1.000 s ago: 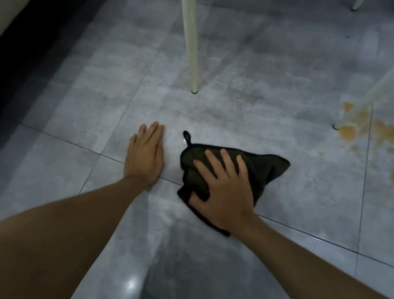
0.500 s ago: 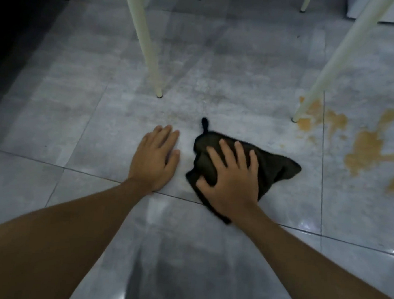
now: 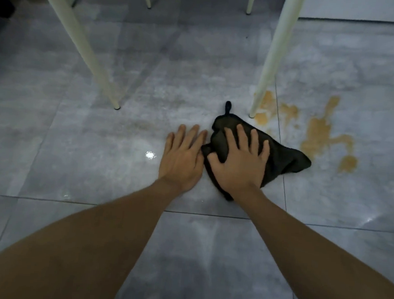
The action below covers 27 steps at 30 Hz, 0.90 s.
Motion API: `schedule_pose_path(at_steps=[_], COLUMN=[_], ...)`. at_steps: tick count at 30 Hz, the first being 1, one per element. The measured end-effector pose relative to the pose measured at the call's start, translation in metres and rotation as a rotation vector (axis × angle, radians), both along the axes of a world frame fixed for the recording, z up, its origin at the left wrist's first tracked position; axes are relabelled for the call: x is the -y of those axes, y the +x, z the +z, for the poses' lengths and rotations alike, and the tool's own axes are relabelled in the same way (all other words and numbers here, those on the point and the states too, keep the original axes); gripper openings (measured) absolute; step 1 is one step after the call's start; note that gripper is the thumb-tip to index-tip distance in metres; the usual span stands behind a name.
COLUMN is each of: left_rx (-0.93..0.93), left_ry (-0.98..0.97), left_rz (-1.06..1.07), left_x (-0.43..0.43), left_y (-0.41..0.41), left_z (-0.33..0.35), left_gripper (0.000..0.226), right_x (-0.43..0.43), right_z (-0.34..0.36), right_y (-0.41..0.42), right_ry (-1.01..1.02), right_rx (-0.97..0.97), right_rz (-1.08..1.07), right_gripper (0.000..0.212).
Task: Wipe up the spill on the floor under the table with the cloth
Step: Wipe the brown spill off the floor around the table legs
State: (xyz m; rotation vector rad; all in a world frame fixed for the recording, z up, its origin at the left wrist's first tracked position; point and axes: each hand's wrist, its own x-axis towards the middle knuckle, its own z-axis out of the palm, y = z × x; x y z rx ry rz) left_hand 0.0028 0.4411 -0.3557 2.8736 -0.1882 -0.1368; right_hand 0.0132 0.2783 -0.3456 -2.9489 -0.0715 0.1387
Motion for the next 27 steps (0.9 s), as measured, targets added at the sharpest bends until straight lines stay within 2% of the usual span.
schedule_pose_path(at_steps=[5, 8, 11, 13, 16, 19, 21, 23, 25, 27], left_rx=[-0.016, -0.035, -0.040, -0.046, -0.034, 0.061, 0.075, -0.002, -0.077, -0.090], left_ry=[0.061, 0.104, 0.123, 0.125, 0.104, 0.005, -0.077, -0.105, -0.035, 0.079], left_rz=[0.008, 0.016, 0.020, 0.016, 0.015, 0.058, 0.070, 0.072, 0.103, 0.136], left_x=[0.002, 0.006, 0.008, 0.006, 0.006, 0.019, 0.042, 0.074, 0.104, 0.119], left_y=[0.000, -0.002, 0.000, 0.000, -0.002, 0.011, 0.030, 0.048, 0.058, 0.058], left_z=[-0.004, -0.003, -0.002, -0.003, 0.000, 0.013, 0.021, 0.022, 0.013, 0.003], left_gripper=[0.062, 0.065, 0.066, 0.066, 0.065, 0.061, 0.061, 0.065, 0.066, 0.067], right_x=[0.045, 0.078, 0.060, 0.042, 0.051, 0.097, 0.124, 0.126, 0.107, 0.089], right_z=[0.000, 0.001, -0.001, -0.001, 0.000, -0.001, -0.001, -0.002, 0.000, -0.003], right_y=[-0.058, -0.043, -0.005, -0.003, -0.044, -0.073, -0.054, -0.015, 0.016, 0.017], right_ry=[0.012, -0.030, -0.022, -0.016, 0.013, -0.007, -0.037, -0.053, -0.048, -0.013], right_rx=[0.067, 0.041, -0.001, 0.017, 0.067, 0.067, 0.039, 0.012, 0.012, 0.037], right_rz=[0.090, -0.036, -0.168, -0.121, 0.015, -0.049, -0.182, -0.311, -0.353, -0.284], right_gripper=[0.070, 0.074, 0.078, 0.078, 0.073, 0.072, 0.076, 0.080, 0.081, 0.077])
